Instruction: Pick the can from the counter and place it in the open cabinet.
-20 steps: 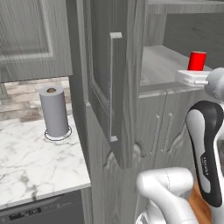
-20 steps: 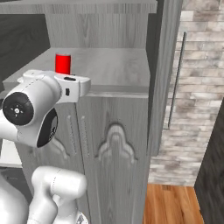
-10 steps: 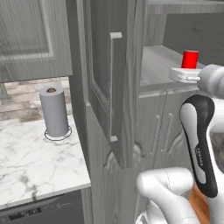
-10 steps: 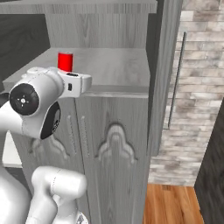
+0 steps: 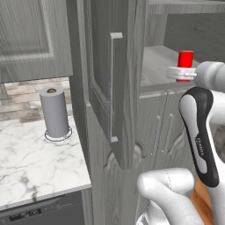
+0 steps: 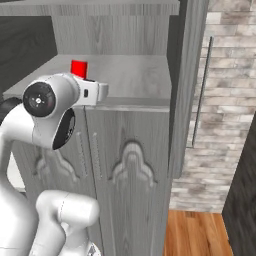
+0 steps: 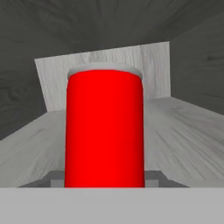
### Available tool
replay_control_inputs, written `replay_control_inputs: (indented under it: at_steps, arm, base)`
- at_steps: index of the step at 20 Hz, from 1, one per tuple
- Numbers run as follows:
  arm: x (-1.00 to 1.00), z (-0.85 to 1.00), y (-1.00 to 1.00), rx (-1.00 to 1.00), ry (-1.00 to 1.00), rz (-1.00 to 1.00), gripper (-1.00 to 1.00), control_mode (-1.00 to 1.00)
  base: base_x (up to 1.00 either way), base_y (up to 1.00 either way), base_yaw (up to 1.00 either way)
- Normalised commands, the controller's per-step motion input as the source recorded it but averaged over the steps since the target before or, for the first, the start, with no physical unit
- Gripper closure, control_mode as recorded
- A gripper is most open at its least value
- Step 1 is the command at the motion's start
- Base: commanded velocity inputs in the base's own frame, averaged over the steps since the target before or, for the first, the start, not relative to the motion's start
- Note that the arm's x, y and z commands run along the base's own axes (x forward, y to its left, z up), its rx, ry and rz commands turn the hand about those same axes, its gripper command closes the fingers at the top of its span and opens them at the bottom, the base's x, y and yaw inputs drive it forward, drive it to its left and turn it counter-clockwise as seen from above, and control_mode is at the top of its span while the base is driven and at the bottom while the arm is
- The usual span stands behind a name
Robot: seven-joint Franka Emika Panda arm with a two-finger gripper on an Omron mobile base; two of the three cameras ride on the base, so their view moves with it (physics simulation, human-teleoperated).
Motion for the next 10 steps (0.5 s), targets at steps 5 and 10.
replay_control_inputs:
  at_steps: [5, 10]
  arm:
    - [0.15, -0.45, 0.0, 0.0, -0.01, 0.03, 1.0, -1.0]
    - [0.12, -0.53, 0.0, 0.0, -0.15, 0.01, 1.0, -1.0]
  base:
    - [0.0, 0.0, 0.0]
    - [0.0, 0.0, 0.0]
